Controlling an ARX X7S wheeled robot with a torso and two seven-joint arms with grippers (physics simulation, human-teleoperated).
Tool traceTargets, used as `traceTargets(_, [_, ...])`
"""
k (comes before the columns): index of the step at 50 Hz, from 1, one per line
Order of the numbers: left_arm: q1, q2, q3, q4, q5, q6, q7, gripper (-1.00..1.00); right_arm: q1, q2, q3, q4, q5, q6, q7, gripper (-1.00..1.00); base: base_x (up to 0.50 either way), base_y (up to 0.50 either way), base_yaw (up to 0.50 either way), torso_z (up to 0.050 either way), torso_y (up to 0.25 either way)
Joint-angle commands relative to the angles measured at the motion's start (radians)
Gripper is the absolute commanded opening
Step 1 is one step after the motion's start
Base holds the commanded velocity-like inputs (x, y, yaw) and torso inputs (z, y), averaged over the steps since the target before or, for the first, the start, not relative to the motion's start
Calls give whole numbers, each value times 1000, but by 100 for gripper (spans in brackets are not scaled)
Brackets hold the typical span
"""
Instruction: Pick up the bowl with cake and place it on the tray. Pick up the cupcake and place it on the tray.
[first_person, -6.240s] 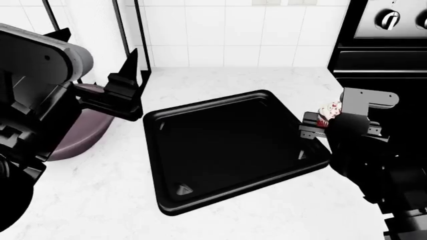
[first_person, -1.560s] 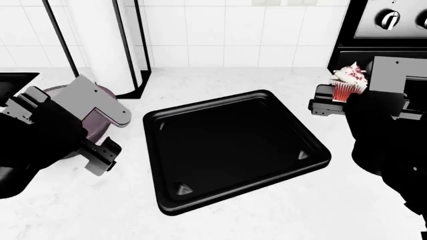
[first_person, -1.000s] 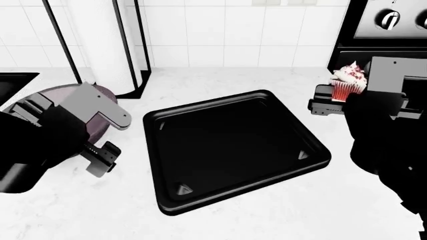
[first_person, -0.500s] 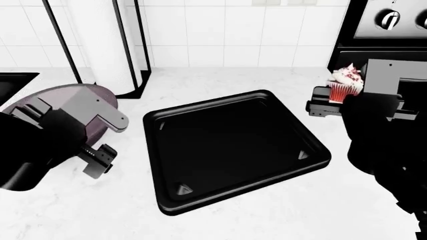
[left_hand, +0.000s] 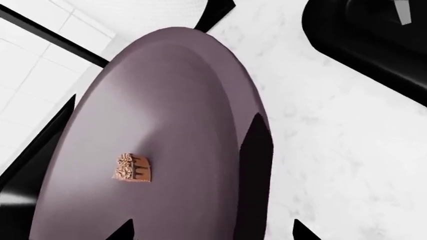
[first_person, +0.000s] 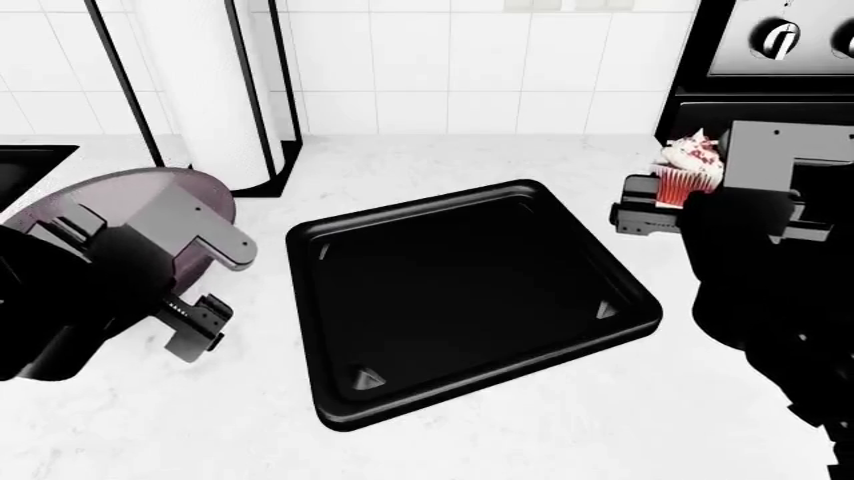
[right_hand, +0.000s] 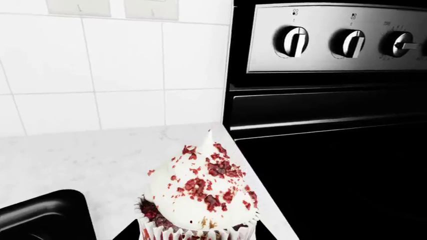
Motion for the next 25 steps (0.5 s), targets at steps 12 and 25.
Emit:
traceTargets(12, [-21, 0, 22, 33, 34, 20, 18, -100, -1, 0, -3, 5, -22, -3, -16, -100, 0, 0, 0, 0, 0])
traceTargets(25, [-76, -2, 2, 127, -7, -13, -8, -100, -8, -3, -4, 10, -25, -15, -24, -100, 0, 0, 0, 0, 0])
